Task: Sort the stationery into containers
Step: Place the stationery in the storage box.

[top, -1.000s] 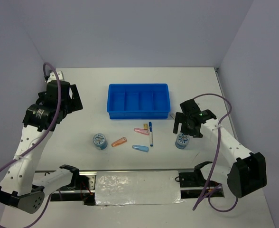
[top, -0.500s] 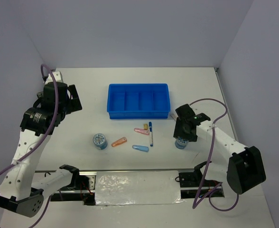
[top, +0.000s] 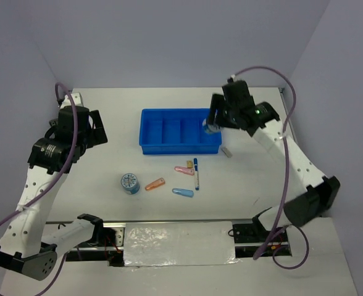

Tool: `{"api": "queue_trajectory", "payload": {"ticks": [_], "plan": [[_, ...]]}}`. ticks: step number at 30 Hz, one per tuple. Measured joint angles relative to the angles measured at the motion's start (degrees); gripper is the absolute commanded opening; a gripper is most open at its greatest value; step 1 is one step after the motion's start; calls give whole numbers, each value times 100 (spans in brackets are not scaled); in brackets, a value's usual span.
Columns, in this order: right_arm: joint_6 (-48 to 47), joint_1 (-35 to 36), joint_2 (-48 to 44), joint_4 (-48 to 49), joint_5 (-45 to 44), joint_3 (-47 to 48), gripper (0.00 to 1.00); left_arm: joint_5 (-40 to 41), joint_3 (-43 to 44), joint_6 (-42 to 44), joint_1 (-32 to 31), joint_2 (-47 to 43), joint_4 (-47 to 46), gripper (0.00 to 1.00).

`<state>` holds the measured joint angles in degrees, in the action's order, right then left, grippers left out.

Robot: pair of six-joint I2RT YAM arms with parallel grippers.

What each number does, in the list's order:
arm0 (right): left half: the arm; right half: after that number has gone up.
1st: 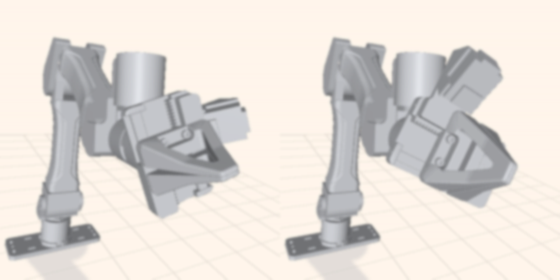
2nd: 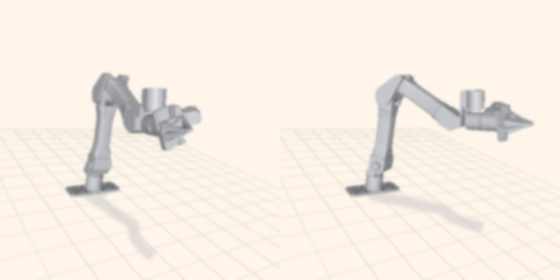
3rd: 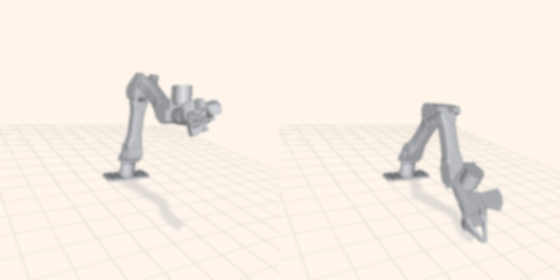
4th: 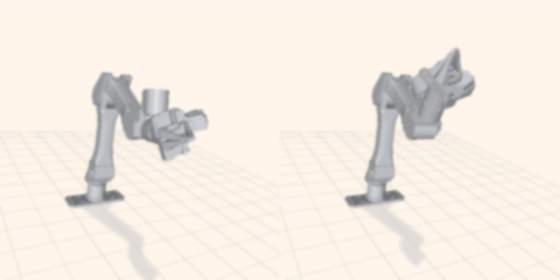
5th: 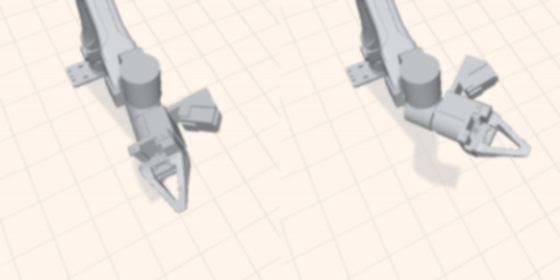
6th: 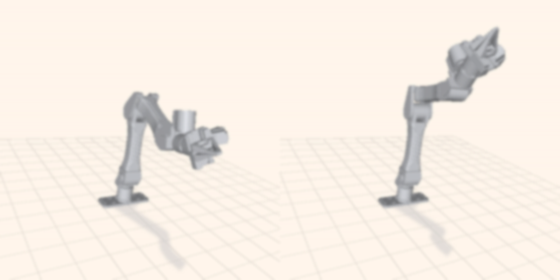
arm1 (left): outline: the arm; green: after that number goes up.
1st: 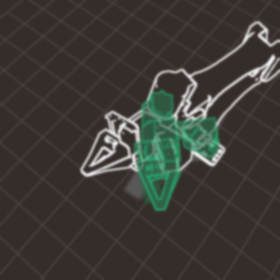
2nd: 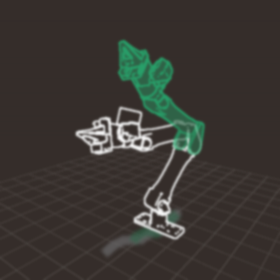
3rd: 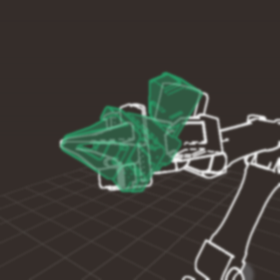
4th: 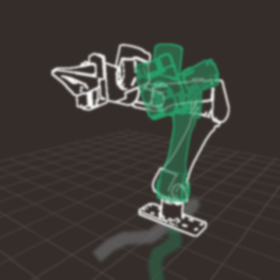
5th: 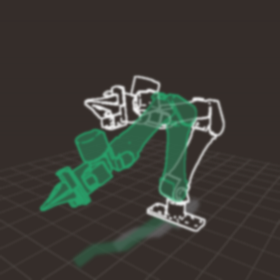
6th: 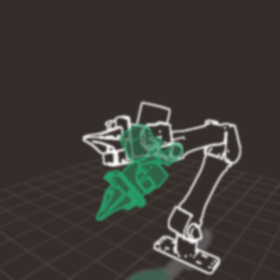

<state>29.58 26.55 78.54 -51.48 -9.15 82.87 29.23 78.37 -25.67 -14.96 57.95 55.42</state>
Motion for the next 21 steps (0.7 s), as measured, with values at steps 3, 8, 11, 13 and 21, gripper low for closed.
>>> {"api": "queue_trajectory", "payload": {"ticks": [3,8,11,13,21], "plan": [[-376,-7,1075,256,-42,1419,13,0,0,0,0,68,33,99],[-887,-52,3165,131,-238,3147,13,7,-52,-2,0,55,94,99],[-1054,-101,3895,28,-337,3432,14,-74,-157,-9,0,57,149,99],[-1147,-149,4079,-153,-372,3394,15,-236,-299,-4,0,72,160,99],[-1373,-367,3963,-87,-461,2986,27,-964,-984,-2,0,588,129,99]]}}
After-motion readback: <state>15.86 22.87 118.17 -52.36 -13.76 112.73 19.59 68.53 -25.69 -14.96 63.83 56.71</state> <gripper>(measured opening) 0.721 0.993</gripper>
